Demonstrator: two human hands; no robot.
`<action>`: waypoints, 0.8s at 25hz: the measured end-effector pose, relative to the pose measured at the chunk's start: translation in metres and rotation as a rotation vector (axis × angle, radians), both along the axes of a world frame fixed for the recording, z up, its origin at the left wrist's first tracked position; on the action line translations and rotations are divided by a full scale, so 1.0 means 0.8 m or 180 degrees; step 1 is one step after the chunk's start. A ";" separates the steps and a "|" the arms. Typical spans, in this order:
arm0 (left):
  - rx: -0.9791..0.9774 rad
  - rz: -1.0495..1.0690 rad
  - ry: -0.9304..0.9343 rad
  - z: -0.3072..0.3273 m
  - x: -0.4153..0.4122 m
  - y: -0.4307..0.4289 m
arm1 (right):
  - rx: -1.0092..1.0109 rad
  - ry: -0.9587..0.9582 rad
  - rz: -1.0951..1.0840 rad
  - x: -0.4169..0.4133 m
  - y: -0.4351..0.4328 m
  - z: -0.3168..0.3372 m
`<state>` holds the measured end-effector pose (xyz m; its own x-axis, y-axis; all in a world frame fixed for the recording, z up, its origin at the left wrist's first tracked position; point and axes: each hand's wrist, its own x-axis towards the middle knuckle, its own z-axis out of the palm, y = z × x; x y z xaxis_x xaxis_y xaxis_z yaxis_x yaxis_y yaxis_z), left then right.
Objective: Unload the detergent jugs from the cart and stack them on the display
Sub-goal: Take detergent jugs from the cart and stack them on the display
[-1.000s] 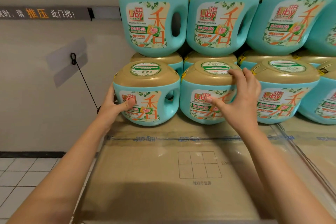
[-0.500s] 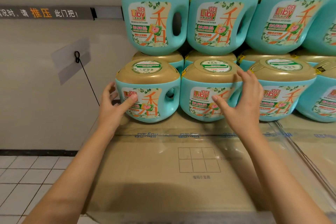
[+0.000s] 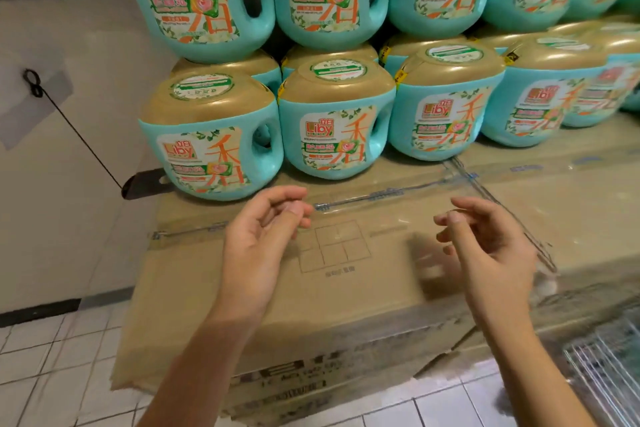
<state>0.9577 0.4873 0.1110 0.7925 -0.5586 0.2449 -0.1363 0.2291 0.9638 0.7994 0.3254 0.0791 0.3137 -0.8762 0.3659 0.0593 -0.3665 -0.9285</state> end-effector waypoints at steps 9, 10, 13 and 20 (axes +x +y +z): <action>0.0602 -0.0908 0.0196 -0.029 -0.155 -0.050 | 0.0609 -0.0145 -0.0403 -0.198 0.014 -0.029; 0.0637 -0.0972 0.0191 -0.033 -0.175 -0.059 | 0.0653 -0.0121 -0.0442 -0.224 0.010 -0.034; 0.0780 -0.1147 0.0245 -0.050 -0.251 -0.097 | 0.0745 0.0041 -0.0619 -0.317 -0.007 -0.044; 0.0992 -0.1934 0.0253 -0.076 -0.417 -0.213 | 0.0988 0.0134 -0.1310 -0.509 -0.060 -0.064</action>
